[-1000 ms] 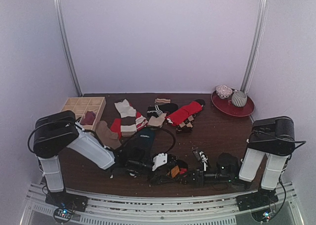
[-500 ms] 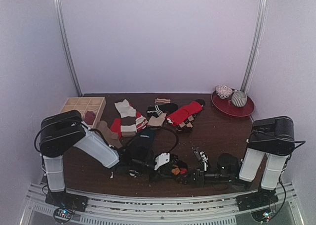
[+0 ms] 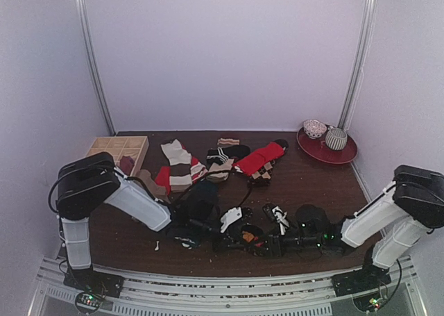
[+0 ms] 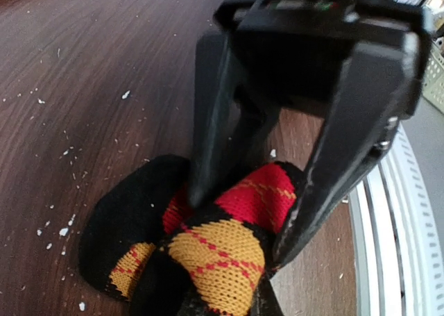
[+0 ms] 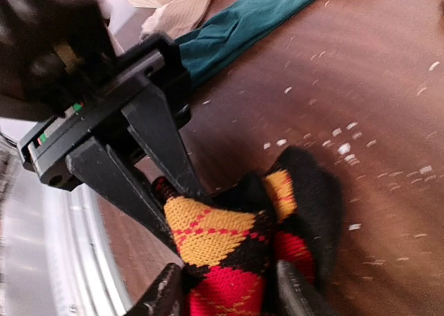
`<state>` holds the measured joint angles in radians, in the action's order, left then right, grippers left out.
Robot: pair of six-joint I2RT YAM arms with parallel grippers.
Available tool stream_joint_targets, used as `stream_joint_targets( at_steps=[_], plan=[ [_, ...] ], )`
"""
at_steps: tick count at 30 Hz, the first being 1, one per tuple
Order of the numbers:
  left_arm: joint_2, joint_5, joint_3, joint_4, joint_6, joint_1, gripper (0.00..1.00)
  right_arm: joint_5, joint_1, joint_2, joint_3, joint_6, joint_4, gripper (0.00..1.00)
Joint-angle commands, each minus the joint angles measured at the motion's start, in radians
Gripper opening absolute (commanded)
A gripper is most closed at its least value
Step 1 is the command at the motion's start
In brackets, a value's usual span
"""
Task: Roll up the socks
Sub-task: Roll a pair of socks at the center of the board.
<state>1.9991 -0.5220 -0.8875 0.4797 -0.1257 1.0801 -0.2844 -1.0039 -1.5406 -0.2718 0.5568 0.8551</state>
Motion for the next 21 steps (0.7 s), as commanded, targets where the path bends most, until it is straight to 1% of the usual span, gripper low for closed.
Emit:
stream_joint_targets(
  at_steps=[1, 4, 6, 9, 14, 16, 21],
  plan=[
    [0.116, 0.058, 0.044, -0.340, -0.095, 0.025, 0.00, 0.225, -0.006, 0.233, -0.057, -0.290, -0.460, 0.50],
    [0.133, 0.066, 0.049, -0.379, -0.104, 0.023, 0.00, 0.309, -0.043, 0.368, -0.019, -0.413, -0.435, 0.55],
    [0.140, 0.074, 0.045, -0.400, -0.107, 0.022, 0.00, 0.346, -0.084, 0.408, 0.004, -0.467, -0.401, 0.58],
    [0.143, 0.073, 0.040, -0.419, -0.107, 0.018, 0.00, 0.367, -0.154, 0.386, 0.017, -0.518, -0.365, 0.62],
    [0.157, 0.063, 0.030, -0.428, -0.101, 0.017, 0.00, 0.394, -0.235, 0.298, -0.005, -0.562, -0.378, 0.66],
    [0.161, 0.061, 0.030, -0.429, -0.101, 0.017, 0.00, 0.424, -0.251, 0.284, -0.011, -0.580, -0.384, 0.67],
    [0.162, 0.054, 0.036, -0.428, -0.102, 0.017, 0.00, 0.430, -0.257, 0.261, -0.028, -0.629, -0.394, 0.67]
  ],
)
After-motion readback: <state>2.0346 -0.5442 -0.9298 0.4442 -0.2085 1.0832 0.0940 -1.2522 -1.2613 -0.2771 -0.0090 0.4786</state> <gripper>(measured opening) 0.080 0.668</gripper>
